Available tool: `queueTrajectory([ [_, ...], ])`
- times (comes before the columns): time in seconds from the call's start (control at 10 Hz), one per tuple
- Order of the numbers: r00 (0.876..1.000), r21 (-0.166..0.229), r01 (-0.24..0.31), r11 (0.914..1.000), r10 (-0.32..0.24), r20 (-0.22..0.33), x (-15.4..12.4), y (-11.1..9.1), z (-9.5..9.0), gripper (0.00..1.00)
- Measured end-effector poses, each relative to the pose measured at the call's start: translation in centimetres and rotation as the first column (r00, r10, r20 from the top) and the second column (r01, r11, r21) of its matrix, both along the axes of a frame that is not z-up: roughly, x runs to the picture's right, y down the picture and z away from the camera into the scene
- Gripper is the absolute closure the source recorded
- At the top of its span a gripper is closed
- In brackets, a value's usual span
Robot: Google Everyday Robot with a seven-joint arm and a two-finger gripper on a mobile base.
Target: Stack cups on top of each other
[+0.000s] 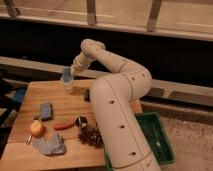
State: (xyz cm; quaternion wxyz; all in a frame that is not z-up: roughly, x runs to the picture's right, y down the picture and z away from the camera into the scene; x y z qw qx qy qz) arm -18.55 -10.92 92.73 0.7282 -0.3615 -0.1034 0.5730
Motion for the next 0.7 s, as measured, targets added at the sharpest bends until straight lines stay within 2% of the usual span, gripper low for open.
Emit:
queueTrajectory([
  [0.2,1.000,-0.007,0.002,1.0000,-0.002,0.007,-0.37,0.27,-0.01,0.20],
  [0.7,1.000,-0.007,-0.010,0.9999,0.010,0.028,-0.34,0.08,-0.38,0.20],
])
